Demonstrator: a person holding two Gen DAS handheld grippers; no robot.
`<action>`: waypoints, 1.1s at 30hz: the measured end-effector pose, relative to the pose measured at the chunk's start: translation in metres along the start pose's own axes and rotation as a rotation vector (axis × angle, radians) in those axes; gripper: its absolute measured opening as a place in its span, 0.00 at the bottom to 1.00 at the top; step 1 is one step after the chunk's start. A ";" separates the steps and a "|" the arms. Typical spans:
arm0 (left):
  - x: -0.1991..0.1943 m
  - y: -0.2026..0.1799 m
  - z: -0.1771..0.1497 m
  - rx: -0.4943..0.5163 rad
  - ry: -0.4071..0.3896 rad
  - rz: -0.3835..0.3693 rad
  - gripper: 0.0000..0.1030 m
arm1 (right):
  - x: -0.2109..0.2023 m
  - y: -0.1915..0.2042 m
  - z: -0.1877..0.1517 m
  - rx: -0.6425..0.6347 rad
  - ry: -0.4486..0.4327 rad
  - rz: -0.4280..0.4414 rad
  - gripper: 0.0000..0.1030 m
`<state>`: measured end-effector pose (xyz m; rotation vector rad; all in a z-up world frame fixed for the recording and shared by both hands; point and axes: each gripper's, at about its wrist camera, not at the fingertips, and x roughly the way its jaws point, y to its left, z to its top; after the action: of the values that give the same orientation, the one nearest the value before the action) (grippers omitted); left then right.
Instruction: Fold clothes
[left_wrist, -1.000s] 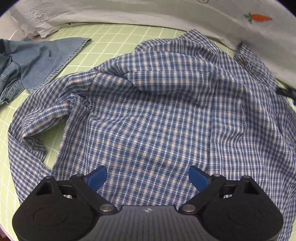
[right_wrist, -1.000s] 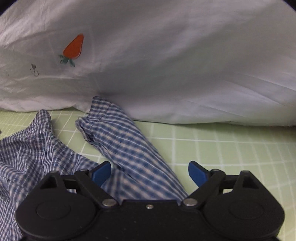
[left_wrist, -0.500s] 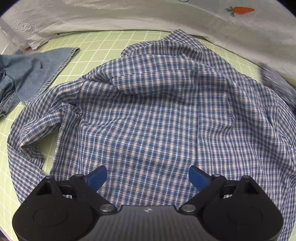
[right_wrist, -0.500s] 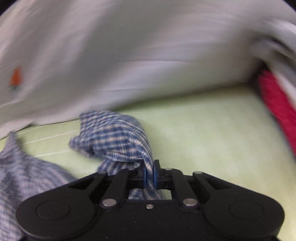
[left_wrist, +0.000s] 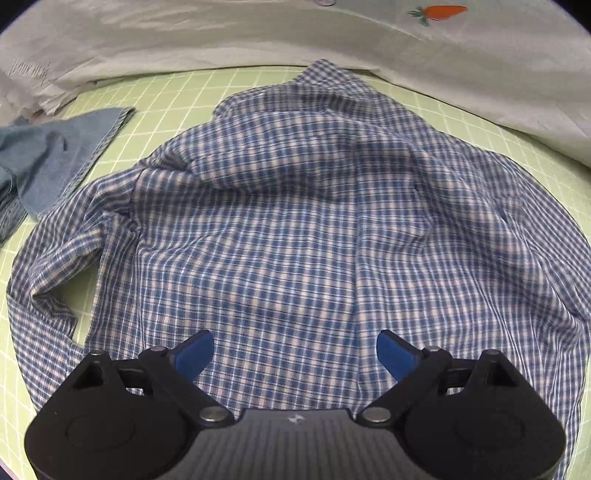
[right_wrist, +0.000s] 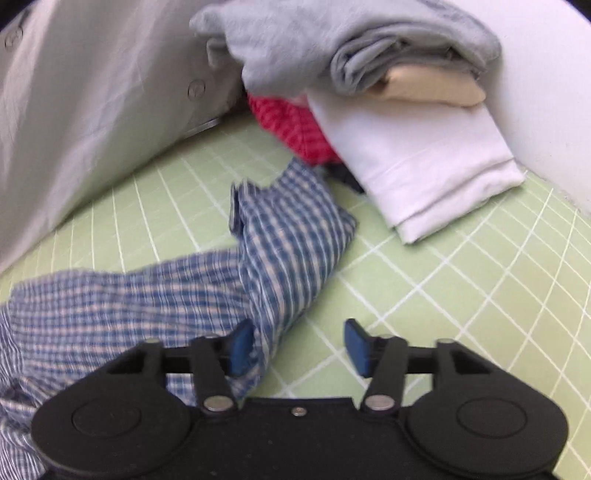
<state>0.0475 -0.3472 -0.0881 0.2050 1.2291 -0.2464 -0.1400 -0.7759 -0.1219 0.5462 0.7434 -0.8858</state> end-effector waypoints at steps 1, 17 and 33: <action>-0.001 -0.001 -0.001 0.009 -0.001 0.002 0.92 | -0.001 0.000 0.002 0.019 -0.013 0.013 0.63; -0.011 -0.001 -0.009 -0.005 0.005 0.031 0.92 | 0.031 -0.004 0.032 0.042 -0.057 -0.089 0.20; -0.013 -0.010 -0.011 0.039 0.006 0.005 0.92 | 0.009 -0.072 0.008 0.291 -0.085 -0.061 0.51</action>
<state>0.0300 -0.3529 -0.0795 0.2429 1.2302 -0.2658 -0.1938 -0.8238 -0.1323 0.7410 0.5592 -1.0761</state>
